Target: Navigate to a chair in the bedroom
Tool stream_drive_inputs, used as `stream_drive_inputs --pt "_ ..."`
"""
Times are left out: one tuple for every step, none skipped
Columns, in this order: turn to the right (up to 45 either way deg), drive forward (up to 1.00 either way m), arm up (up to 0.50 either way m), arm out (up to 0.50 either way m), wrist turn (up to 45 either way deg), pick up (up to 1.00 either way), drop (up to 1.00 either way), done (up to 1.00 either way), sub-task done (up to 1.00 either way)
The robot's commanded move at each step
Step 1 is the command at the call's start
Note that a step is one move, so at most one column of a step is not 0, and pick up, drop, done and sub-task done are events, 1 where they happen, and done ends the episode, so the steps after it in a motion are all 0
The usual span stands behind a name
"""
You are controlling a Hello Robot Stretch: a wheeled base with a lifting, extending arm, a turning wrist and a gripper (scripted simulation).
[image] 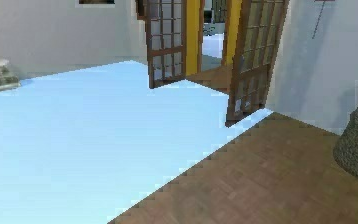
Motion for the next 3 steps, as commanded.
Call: stream_drive_inputs --pt "0.0 1.00 0.00 0.00 0.0 0.00 0.00 0.00 0.00" --pt "0.0 1.00 0.00 0.00 0.0 0.00 0.00 0.00 0.00" --pt "3.0 0.00 0.00 0.00 0.0 0.00 0.00 0.00 0.00"
